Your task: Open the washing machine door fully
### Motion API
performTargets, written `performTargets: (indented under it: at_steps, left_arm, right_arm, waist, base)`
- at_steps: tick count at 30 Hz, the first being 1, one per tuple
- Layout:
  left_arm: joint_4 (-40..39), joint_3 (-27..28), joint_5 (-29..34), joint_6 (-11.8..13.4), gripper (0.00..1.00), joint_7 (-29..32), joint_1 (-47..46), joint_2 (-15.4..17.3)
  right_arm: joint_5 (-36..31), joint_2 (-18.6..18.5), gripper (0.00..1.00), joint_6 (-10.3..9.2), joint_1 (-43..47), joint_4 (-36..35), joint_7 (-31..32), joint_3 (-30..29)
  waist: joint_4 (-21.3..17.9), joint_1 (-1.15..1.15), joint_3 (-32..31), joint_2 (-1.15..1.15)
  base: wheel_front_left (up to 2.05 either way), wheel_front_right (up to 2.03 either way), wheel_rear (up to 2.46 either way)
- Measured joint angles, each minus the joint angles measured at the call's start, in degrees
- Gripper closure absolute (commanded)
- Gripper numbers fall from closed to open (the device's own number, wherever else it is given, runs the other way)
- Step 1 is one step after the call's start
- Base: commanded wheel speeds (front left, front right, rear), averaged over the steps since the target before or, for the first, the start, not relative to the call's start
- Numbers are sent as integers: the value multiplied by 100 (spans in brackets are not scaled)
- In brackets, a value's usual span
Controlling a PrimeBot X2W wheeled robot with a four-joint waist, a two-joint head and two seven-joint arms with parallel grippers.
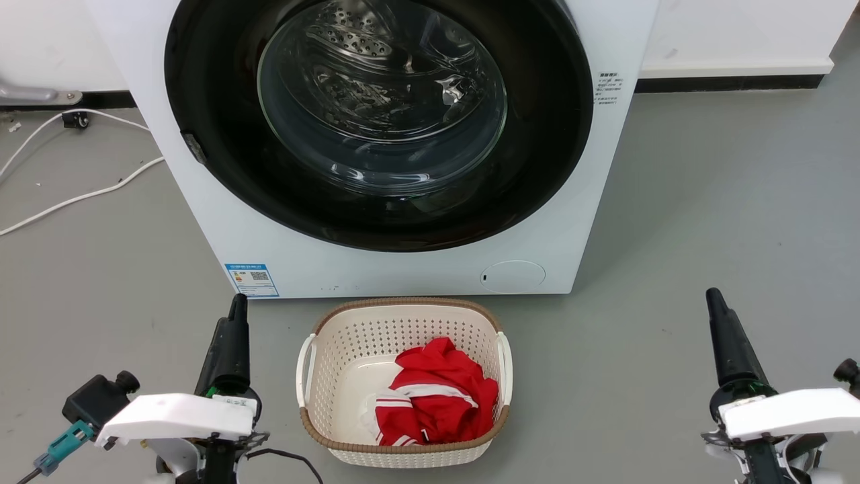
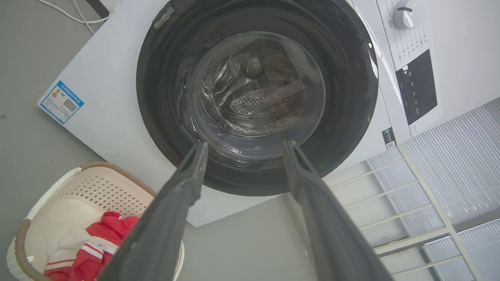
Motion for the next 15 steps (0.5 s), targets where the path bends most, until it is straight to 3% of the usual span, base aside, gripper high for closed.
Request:
performTargets:
  at_steps: [15]
  left_arm:
    - [-93,-229,1644,155,0,-301,78,26]
  right_arm:
    - [-1612,9,0,0,104,-74,-275,109]
  waist:
    - [17,0,-11,0]
  base:
    - [0,0,0]
